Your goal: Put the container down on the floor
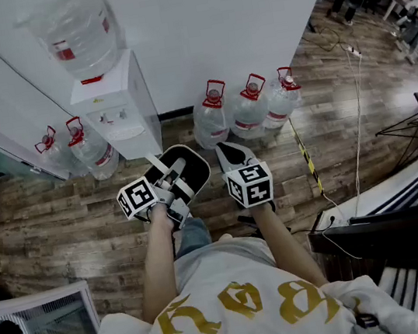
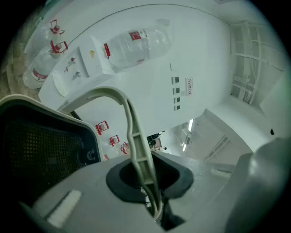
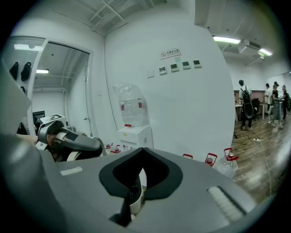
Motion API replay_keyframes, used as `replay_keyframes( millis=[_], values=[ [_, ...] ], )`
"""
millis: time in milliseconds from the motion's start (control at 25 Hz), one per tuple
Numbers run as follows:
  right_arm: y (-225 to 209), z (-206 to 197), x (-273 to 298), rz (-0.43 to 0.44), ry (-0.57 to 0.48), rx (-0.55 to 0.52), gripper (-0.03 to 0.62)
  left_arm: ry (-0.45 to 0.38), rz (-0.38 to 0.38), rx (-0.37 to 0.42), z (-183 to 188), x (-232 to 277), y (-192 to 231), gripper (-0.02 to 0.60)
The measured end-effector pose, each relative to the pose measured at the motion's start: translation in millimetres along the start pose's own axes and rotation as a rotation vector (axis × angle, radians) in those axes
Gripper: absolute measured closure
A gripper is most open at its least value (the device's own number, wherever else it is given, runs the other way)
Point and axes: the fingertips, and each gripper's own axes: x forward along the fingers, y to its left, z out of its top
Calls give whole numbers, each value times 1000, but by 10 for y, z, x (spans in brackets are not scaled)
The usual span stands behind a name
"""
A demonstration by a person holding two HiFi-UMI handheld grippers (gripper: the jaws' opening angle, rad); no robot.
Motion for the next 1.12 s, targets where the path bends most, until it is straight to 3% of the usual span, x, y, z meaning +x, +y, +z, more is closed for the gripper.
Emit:
replay_keyframes(
  millis=[640, 1120],
  values=[
    [-243, 79, 25, -33, -31, 32, 569, -1, 20, -12, 87, 103, 55, 549],
    [-707, 36, 791, -87, 29, 75, 569, 57, 19, -45, 611, 755, 487, 552]
  ],
)
